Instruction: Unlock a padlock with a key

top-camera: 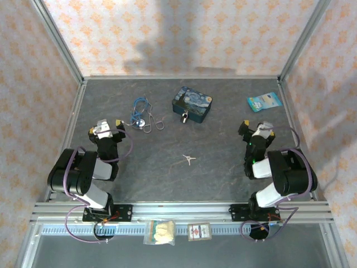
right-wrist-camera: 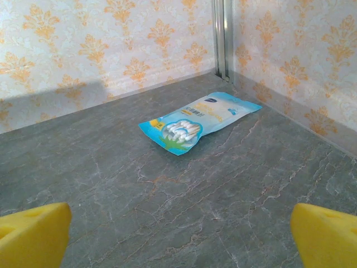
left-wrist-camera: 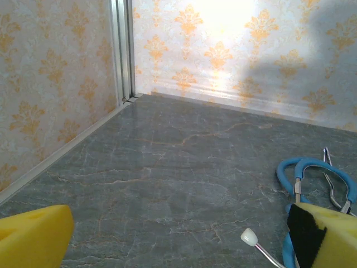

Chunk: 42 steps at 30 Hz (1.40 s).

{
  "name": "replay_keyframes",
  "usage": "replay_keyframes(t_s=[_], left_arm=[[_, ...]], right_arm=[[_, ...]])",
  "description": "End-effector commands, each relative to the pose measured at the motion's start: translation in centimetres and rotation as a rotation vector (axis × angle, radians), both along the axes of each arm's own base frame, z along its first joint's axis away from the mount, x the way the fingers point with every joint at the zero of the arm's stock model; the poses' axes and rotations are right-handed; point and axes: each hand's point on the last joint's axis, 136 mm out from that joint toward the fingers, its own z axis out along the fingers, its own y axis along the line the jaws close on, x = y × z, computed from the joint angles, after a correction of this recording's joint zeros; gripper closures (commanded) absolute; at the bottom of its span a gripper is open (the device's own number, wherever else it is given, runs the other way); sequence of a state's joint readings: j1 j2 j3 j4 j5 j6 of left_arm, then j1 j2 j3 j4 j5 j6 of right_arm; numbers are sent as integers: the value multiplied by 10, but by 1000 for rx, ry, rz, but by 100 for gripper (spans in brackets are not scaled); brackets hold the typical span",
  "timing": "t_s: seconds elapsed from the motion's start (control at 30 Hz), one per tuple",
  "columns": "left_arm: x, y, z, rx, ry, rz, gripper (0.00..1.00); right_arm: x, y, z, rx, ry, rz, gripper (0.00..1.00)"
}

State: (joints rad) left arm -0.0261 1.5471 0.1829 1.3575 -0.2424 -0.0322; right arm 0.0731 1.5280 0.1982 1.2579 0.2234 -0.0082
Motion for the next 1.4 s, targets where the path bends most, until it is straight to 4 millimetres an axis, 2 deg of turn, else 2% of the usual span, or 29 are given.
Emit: replay_keyframes(t_s=[0.0,0.87,1.03,1.13,1.2,1.27,1.37], left_arm=[[5,-3,9,-6,-28,-11,0],[4,-3,9,-7,-33,-8,1],[-4,4,41,8,-47,100,1],[-10,9,71,-21,-115,150,1],[-7,8,86,-75,-140,144,1],[4,0,92,-138,-104,107,1],[20,-21,86,-279,-18,6,1]], right_arm=[[2,0,12,11,-47,-6,0],[3,0,11,13,-44,-5,0],[6,5,23,-10,-37,5,2],[11,4,40,-18,-14,-19,2],[18,4,52,29,3,-36,1],[30,13,58,109,48,-7,0],[48,42,61,253,140,105,1]])
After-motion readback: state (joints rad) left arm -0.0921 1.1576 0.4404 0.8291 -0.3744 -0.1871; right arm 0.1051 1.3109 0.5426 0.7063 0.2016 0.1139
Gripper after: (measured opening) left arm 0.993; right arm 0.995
